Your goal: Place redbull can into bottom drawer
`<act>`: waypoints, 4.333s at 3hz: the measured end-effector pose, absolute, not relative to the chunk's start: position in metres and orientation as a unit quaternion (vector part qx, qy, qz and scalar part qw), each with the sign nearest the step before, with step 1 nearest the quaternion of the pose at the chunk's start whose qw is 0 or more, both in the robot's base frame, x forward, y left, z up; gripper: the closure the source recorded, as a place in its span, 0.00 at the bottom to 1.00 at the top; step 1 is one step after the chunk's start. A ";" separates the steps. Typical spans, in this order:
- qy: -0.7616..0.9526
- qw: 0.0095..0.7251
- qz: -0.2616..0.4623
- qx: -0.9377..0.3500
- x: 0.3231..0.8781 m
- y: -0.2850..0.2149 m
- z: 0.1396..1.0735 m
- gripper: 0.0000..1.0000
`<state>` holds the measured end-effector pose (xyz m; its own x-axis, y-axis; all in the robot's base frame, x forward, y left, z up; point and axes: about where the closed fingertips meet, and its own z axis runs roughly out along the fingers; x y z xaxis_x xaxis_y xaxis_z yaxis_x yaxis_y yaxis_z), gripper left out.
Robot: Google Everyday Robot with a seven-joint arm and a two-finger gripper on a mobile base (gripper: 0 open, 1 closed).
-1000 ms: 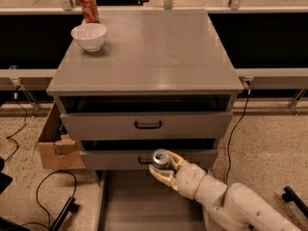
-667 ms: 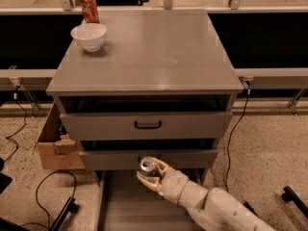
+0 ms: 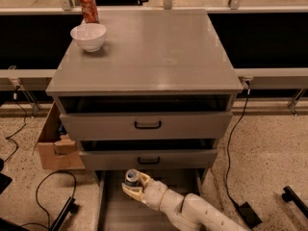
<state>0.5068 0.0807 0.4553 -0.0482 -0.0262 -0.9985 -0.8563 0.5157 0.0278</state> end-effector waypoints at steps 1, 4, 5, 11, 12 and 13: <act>0.635 0.596 0.348 -0.348 0.507 0.081 0.455 1.00; 0.579 0.547 0.384 -0.468 0.518 0.128 0.322 1.00; 0.561 0.536 0.393 -0.494 0.527 0.136 0.278 1.00; 0.575 0.534 0.422 -0.455 0.533 0.151 0.203 0.13; 0.574 0.533 0.423 -0.455 0.532 0.153 0.203 0.00; 0.574 0.533 0.423 -0.455 0.532 0.153 0.203 0.00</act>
Offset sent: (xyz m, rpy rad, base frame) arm 0.0116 0.0444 -0.0880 -0.0537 0.0152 0.1479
